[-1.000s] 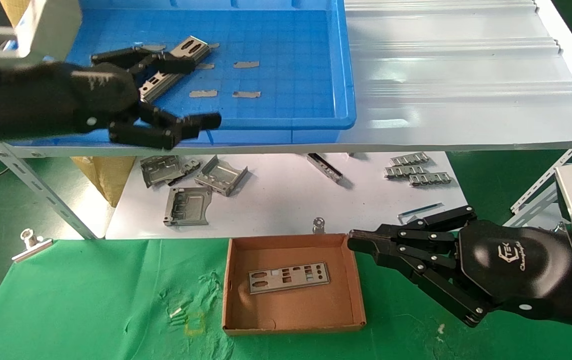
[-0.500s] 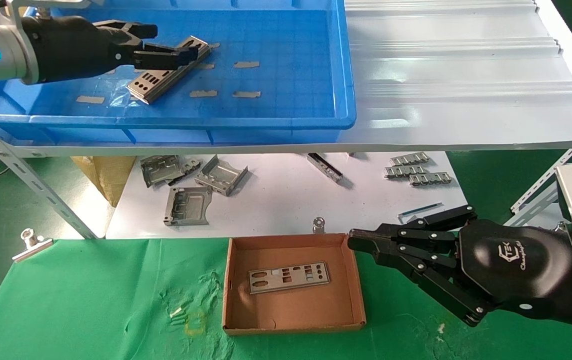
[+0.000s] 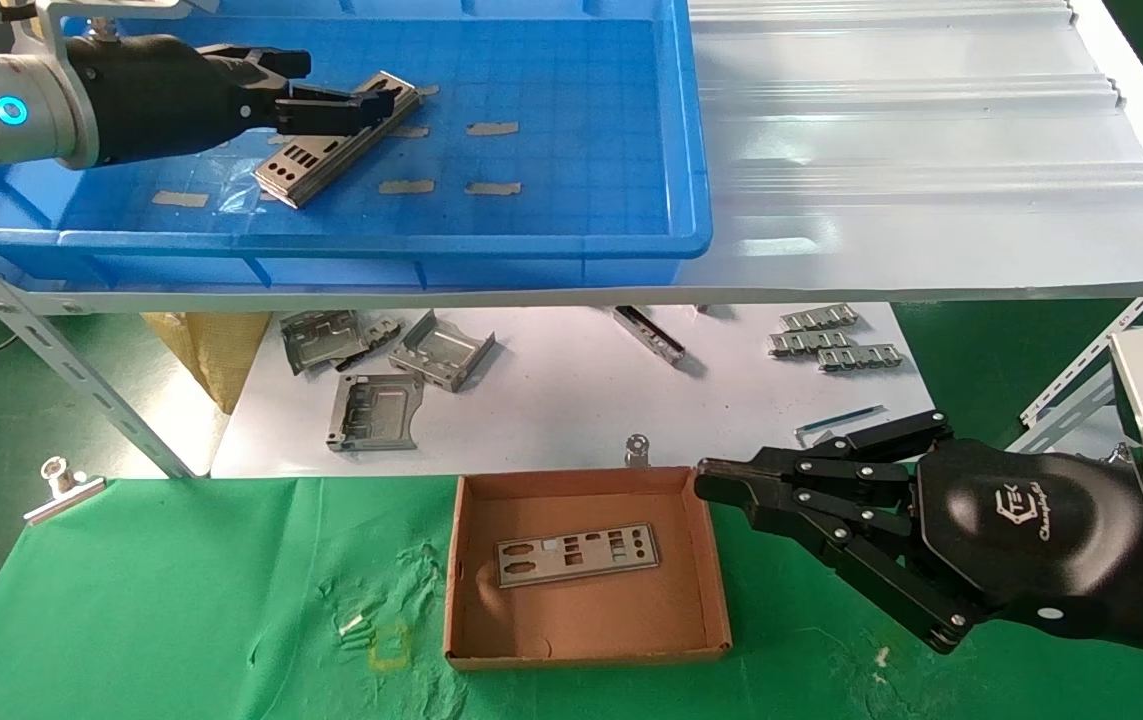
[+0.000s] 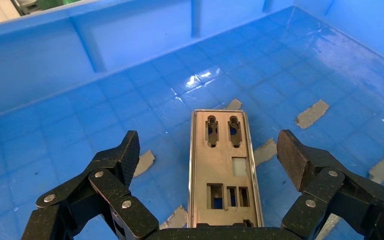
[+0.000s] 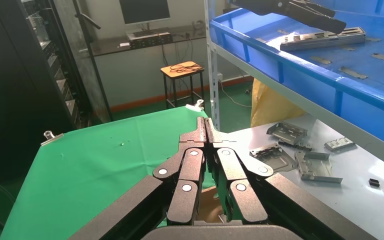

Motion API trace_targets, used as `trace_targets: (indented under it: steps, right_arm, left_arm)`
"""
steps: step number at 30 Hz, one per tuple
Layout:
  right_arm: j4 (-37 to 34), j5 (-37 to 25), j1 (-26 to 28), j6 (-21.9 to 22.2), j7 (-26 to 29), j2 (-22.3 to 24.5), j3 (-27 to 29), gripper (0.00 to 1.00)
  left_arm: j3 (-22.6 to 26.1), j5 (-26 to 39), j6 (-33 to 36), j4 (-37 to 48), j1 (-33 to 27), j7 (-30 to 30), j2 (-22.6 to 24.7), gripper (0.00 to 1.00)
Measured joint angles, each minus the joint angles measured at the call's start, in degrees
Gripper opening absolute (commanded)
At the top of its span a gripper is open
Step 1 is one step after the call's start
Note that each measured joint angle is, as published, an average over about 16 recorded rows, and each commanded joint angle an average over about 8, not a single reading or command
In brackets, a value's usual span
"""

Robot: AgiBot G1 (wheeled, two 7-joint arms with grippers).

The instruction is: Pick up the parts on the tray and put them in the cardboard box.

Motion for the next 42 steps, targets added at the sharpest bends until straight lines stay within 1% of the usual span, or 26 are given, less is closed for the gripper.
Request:
trace_targets:
  steps: [6, 7, 8, 42]
  right_arm:
    - [0.00, 0.00, 0.00, 0.00, 0.00, 0.00, 0.00, 1.00]
    - [0.00, 0.00, 0.00, 0.00, 0.00, 0.00, 0.00, 1.00]
    - [0.00, 0.00, 0.00, 0.00, 0.00, 0.00, 0.00, 1.00]
    - [0.00, 0.00, 0.00, 0.00, 0.00, 0.00, 0.00, 1.00]
  left_arm:
    - [-0.11, -0.16, 0.08, 1.32, -0.01, 0.84, 0.31, 0.13]
    - [-0.13, -0.20, 0.05, 1.47, 0.01, 1.00, 0.36, 0.04]
    - [-0.16, -0.24, 0.00, 1.60, 0.03, 1.18, 0.40, 0.00]
    - [-0.29, -0.37, -1.41, 3.25, -0.35, 5.46, 1.45, 0.00]
